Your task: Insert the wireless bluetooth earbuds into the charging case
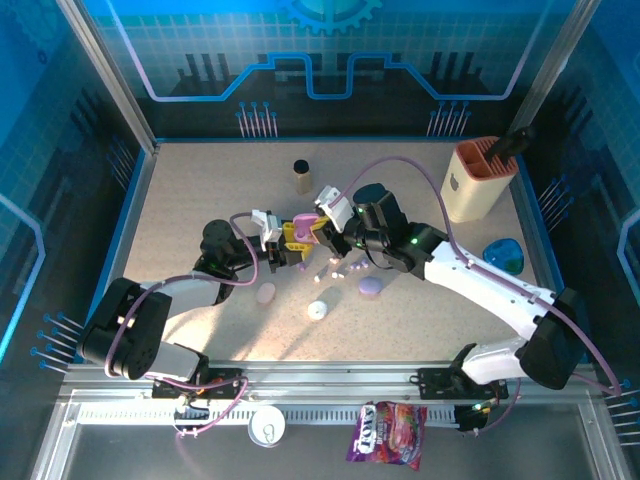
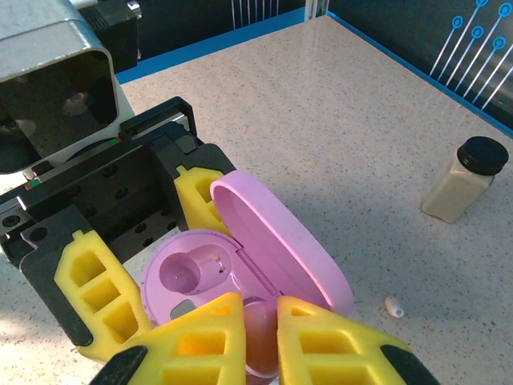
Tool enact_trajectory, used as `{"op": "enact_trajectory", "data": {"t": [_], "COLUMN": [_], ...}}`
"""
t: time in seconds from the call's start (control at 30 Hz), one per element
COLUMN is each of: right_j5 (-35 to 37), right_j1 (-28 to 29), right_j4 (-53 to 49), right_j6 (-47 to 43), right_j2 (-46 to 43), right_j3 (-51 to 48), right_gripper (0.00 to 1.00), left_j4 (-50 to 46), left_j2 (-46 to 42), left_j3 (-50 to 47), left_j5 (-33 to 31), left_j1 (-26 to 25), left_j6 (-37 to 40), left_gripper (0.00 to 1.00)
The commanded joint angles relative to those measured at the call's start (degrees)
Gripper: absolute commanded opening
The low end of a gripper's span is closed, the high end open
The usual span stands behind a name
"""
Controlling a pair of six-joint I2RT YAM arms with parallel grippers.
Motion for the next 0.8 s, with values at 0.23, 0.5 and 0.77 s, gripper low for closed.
{"op": "enact_trajectory", "data": {"t": [0.23,0.5,0.77], "right_j5": [-0.3,-4.3,-5.8], "right_j1": [0.6,-4.3,-15.7], "right_j4": [1.7,10.4,14.4], "right_j6": [0.4,10.4,30.4], "right_j2": [-2.3,-9.6,-10.9], "right_j3": [0.9,-6.4,-16.9], "right_gripper": [0.35,0.54,0.57], "left_j4": [1.0,1.3,2.8], "left_j2": [-1.4,-2.1,-4.4], "left_j3": [1.6,0.3,-1.0], "left_j5": [0.6,0.0,-1.1], "left_j1": [-0.4,1.1,2.9], "left_j6": [-0.7,-0.3,-1.0], "left_gripper": [0.37,0.37,0.37]}}
